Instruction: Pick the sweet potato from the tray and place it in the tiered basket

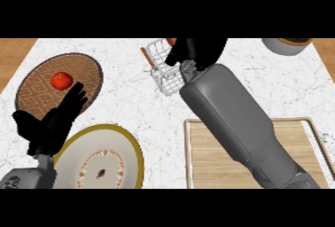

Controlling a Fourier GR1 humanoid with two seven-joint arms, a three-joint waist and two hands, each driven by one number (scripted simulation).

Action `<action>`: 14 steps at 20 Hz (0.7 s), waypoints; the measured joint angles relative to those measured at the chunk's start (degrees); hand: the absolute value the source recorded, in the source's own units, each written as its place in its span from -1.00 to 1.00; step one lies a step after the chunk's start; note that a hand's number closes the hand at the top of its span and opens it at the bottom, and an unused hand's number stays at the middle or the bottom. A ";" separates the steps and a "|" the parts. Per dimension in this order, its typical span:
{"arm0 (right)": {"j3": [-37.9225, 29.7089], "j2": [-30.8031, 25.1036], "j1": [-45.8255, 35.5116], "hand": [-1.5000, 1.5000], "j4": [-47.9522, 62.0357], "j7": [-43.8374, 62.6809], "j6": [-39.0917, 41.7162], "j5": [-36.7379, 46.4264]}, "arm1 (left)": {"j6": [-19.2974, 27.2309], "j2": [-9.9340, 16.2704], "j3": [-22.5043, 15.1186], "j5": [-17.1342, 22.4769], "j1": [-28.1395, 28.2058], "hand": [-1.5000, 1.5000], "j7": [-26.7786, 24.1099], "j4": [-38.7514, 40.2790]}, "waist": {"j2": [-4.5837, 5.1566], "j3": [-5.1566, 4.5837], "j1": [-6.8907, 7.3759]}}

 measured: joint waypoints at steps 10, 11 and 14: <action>-2.24 0.03 -5.87 1.00 17.72 -3.42 -9.35 0.14 | -0.99 0.29 1.08 0.07 0.12 0.00 0.09 0.09 | 0.14 0.01 -0.08; -2.36 0.03 -6.18 1.00 19.58 -3.90 -10.80 0.49 | -0.78 0.03 0.96 -0.20 0.23 0.00 -0.09 0.13 | 0.18 0.01 0.01; -3.02 0.03 -6.39 1.00 21.60 -4.99 -16.00 3.34 | -0.16 -0.64 0.60 -0.85 0.38 0.00 -0.08 0.19 | 0.18 0.02 -0.38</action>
